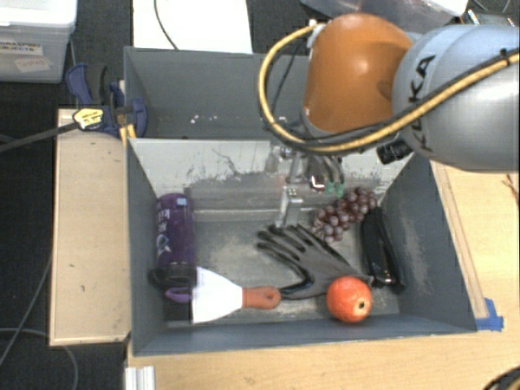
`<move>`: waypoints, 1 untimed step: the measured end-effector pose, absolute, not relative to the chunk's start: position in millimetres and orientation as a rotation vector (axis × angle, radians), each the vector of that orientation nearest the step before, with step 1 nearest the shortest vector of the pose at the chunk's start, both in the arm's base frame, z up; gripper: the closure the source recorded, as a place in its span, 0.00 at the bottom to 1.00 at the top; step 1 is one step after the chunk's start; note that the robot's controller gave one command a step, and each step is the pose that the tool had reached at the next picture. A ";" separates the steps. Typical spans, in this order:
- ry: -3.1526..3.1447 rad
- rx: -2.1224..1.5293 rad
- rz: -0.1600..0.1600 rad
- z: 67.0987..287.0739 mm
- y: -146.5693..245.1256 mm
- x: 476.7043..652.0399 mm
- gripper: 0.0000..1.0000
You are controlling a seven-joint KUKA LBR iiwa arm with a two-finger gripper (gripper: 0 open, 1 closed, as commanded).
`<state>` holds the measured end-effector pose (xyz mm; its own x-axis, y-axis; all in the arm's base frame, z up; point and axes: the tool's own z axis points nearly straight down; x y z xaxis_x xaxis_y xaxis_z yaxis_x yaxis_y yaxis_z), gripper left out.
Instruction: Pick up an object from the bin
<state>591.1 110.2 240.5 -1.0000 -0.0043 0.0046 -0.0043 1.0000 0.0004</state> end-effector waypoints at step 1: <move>-3.146 -0.001 -0.002 245.6 109.5 592.6 0.00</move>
Offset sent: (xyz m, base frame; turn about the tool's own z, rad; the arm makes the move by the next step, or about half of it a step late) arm -0.0286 -0.0815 -0.1705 0.1144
